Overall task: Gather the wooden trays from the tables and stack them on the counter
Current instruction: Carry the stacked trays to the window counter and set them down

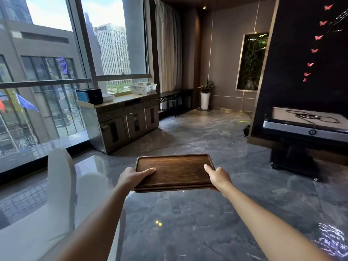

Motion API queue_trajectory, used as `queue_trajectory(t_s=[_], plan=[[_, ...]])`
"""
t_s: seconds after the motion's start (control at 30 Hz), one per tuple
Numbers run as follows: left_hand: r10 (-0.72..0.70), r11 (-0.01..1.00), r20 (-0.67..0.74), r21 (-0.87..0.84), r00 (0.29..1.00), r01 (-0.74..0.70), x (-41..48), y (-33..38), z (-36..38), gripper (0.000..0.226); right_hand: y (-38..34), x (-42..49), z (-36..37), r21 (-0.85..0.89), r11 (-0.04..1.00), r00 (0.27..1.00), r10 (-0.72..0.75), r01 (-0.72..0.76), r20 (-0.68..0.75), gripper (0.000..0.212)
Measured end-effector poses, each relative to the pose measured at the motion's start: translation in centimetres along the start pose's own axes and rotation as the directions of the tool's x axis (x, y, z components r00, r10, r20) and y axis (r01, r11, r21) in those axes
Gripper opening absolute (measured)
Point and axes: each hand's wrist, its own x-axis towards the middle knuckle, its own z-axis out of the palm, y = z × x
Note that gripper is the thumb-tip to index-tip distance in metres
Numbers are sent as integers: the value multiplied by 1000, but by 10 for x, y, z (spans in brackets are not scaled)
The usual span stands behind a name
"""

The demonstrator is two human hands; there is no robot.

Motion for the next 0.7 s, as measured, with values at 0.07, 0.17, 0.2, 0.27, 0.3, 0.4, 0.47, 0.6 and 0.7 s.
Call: queue_trajectory(t_s=[0.07, 0.17, 0.2, 0.27, 0.3, 0.4, 0.47, 0.6, 0.7], plan=[[-17, 1000, -5, 5, 1000, 17, 49, 15, 19, 70, -2, 59, 5, -28, 1000, 1000, -8, 8, 10, 46], [-39, 999, -34, 0, 999, 39, 121, 39, 45, 70, -13, 146, 10, -70, 996, 998, -51, 52, 22, 53], [-44, 999, -51, 1, 998, 44, 145, 48, 52, 70, -20, 176, 11, -75, 995, 997, -69, 72, 42, 52], [-58, 998, -95, 15, 994, 59, 194, 72, 63, 69, -35, 240, 15, -71, 993, 993, -88, 94, 82, 49], [-63, 998, -117, 12, 991, 65, 217, 83, 66, 68, -45, 272, 17, -77, 992, 991, -97, 104, 90, 49], [-63, 998, -168, -13, 984, 62, 288, 118, 72, 66, -78, 361, 25, -64, 989, 986, -129, 136, 106, 52], [-70, 998, -194, -20, 979, 67, 333, 135, 72, 67, -97, 412, 36, -68, 988, 982, -130, 140, 135, 51], [-101, 995, -200, -30, 975, 97, 430, 152, 77, 68, -123, 510, 70, -74, 987, 976, -124, 139, 182, 61], [-107, 994, -204, -32, 973, 102, 516, 159, 86, 69, -137, 591, 102, -93, 986, 972, -118, 140, 205, 61]])
